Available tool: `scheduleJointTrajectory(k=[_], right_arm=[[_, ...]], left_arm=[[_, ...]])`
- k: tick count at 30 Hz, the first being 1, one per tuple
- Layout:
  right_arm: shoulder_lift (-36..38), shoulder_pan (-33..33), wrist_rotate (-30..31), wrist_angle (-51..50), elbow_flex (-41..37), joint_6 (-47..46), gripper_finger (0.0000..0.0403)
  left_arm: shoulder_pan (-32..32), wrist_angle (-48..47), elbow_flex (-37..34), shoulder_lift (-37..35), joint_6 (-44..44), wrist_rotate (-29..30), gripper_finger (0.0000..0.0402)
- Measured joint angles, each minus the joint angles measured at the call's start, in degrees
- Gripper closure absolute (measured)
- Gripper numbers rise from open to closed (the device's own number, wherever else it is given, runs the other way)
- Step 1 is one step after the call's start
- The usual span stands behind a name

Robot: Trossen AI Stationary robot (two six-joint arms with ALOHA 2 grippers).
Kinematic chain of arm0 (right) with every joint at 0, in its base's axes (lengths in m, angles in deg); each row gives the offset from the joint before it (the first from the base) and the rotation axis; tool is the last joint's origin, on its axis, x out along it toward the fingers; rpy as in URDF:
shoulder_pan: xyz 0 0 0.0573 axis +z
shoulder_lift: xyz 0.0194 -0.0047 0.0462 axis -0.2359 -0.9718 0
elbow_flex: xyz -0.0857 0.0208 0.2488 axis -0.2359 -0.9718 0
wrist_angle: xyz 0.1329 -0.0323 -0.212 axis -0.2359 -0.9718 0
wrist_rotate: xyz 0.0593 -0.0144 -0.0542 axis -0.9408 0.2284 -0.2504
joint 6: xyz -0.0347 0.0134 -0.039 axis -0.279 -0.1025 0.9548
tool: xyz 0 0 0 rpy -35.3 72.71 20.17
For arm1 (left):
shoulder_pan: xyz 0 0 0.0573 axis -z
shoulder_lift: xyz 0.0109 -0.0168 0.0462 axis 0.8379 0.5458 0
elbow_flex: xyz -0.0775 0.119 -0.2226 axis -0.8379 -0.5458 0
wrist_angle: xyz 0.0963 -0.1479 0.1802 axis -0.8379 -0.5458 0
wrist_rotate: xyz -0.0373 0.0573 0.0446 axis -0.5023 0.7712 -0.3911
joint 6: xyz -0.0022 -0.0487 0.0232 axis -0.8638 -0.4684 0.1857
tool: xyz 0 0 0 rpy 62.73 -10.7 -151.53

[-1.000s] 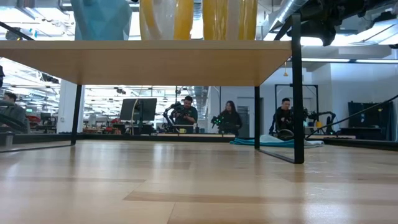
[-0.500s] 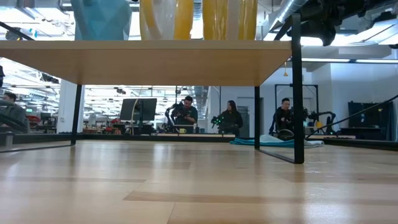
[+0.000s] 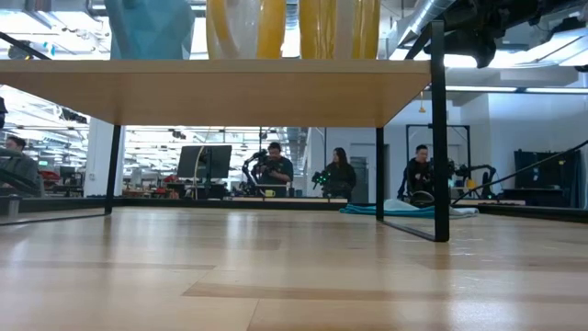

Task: Stack small to large cups/mugs on shelf
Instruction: Return to Home Position

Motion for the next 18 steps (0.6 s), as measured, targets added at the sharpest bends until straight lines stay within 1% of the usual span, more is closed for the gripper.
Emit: scheduleJointTrajectory(k=[3,5,8,10,12,14,18], right_arm=[[0.0,0.0,-0.9,0.4,0.0,0.0,0.0163],[0.0,0.0,-2.7,0.8,0.0,0.0,0.0163],[0.1,0.0,-4.7,1.8,0.0,0.0,0.0163],[1.2,0.0,-5.3,2.4,0.0,0.5,0.0163],[2.3,0.0,-6.4,3.8,0.0,3.0,0.0163],[3.5,0.0,-9.7,5.3,0.0,6.5,0.0163],[6.6,-0.1,-22.0,8.3,0.0,12.4,0.0163]], left_arm=[[1.0,7.1,1.8,-3.0,3.1,8.7,0.0195],[1.8,14.1,1.3,-6.2,5.6,12.4,0.0195],[2.9,21.9,-0.8,-11.7,9.4,14.2,0.0195],[4.2,26.7,-3.5,-15.8,11.5,14.5,0.0195],[5.8,31.6,-7.0,-19.8,15.5,13.4,0.0195],[7.2,33.7,-11.0,-23.4,17.0,13.4,0.0195],[8.6,38.2,-20.4,-29.8,14.8,19.4,0.0195]])
